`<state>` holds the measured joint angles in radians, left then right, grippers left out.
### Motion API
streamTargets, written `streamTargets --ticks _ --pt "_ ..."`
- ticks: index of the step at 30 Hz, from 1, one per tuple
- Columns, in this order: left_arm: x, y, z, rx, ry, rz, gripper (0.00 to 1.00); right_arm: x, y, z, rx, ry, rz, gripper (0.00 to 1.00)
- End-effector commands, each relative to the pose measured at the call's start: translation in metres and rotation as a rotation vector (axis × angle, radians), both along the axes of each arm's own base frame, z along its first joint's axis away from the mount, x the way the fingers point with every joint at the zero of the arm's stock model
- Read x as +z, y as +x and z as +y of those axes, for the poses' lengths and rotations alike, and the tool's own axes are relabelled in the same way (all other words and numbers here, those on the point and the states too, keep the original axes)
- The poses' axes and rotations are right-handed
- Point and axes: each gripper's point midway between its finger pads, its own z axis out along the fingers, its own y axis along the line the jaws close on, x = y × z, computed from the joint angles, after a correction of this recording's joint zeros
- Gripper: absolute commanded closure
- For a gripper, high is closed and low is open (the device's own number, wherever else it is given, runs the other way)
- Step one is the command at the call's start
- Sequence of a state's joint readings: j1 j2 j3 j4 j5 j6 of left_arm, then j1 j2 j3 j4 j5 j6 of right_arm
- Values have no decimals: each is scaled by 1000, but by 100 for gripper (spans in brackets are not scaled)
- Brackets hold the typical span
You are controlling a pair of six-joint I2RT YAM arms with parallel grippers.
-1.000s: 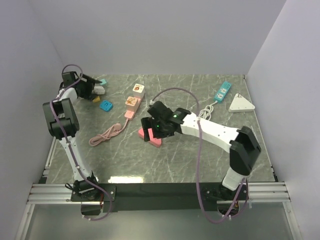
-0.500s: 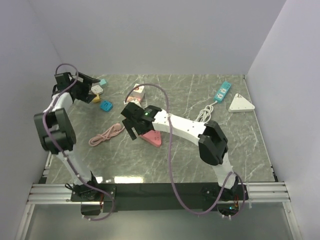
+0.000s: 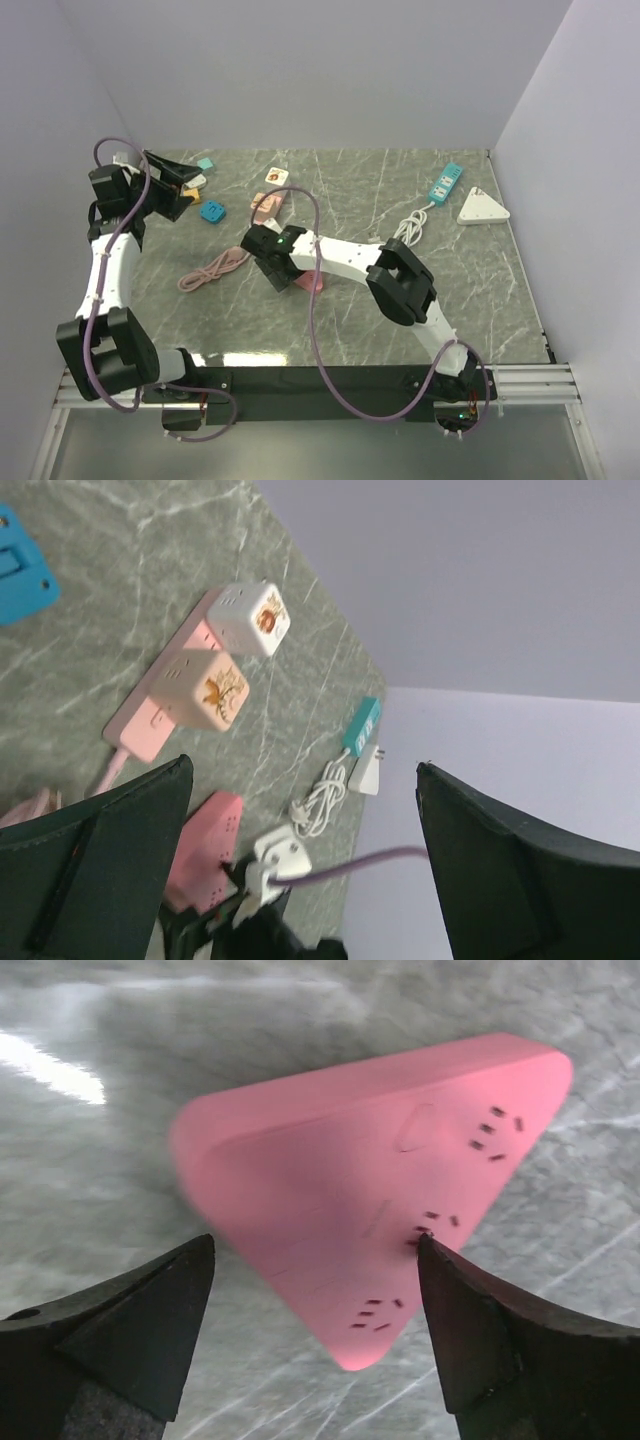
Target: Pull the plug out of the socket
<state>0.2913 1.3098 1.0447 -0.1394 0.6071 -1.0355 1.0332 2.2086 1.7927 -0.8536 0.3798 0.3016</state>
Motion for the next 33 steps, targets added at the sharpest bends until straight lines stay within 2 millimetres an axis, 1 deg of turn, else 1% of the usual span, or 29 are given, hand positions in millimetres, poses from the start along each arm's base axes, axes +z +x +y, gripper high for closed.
streamTargets --ticks 1,2,3,5,6,7,8,9,10,11,12,13,14,15,16,17,19,20,21,22,23,26,27,28,29,30,31,32,33 --pt "3 -21 -10 -40 14 -11 1 -13 27 -30 -127 -42 -34 15" --pt "4 -24 -12 -44 14 -12 1 -15 34 -38 -155 -37 -26 25" --pt "2 -28 -12 -45 13 -4 1 -18 48 -56 -208 -44 -24 30" --pt "3 -35 -14 -46 22 -10 1 -20 66 -75 -270 -45 -26 35" --pt "3 -38 -15 -48 26 -13 1 -20 83 -95 -325 -47 -28 36" --pt "4 -43 -16 -47 30 -17 1 -20 92 -104 -339 -54 -33 36" --pt "4 -44 -17 -47 34 -20 0 -15 104 -110 -361 -45 -50 37" --pt "6 -47 -18 -45 34 -27 1 -11 122 -131 -417 -54 -70 37" --pt "3 -49 -18 -44 30 -18 1 -14 131 -141 -444 -66 -70 37" --pt "4 -50 -19 -48 29 -20 0 -4 147 -147 -475 -49 -97 37" --pt "4 -52 -20 -50 23 -21 1 0 156 -160 -511 -71 -107 36" --pt "3 -54 -21 -54 22 -16 0 -9 168 -184 -580 -94 -98 35" --pt "3 -55 -21 -52 21 -14 1 2 181 -193 -617 -87 -114 35" --pt "4 -57 -22 -56 23 -16 0 3 189 -203 -651 -93 -121 34" --pt "4 -58 -22 -56 24 -17 0 -6 198 -227 -716 -106 -104 32" --pt "5 -60 -23 -57 25 -17 1 4 211 -233 -747 -82 -127 32" --pt "5 -64 -24 -62 33 -17 1 -2 215 -256 -819 -86 -108 29" --pt "5 -65 -24 -63 40 -17 1 -1 222 -274 -873 -57 -100 27" --pt "4 -67 -25 -66 42 -15 1 0 225 -282 -885 -35 -91 27" --pt "2 -69 -25 -69 42 -7 1 7 228 -289 -942 -2 -112 25" --pt "-1 -70 -25 -73 55 1 1 11 230 -310 -1003 13 -114 23" --pt "-14 -71 -23 -84 88 28 1 26 238 -319 -1045 145 -101 18" --pt "-23 -70 -23 -92 88 61 0 32 240 -319 -1036 163 -112 17" --pt "-27 -70 -23 -99 93 69 1 54 242 -315 -990 200 -140 13" --pt "-32 -68 -20 -99 107 81 1 51 235 -306 -958 233 -107 8" --pt "-39 -65 -19 -100 111 99 1 79 239 -296 -921 298 -164 4" --pt "-41 -63 -18 -103 120 100 1 75 229 -289 -893 315 -137 3" --pt "-44 -59 -16 -97 139 105 1 85 234 -270 -835 403 -151 3" --pt "-50 -55 -14 -98 143 124 1 95 229 -255 -791 432 -158 2"
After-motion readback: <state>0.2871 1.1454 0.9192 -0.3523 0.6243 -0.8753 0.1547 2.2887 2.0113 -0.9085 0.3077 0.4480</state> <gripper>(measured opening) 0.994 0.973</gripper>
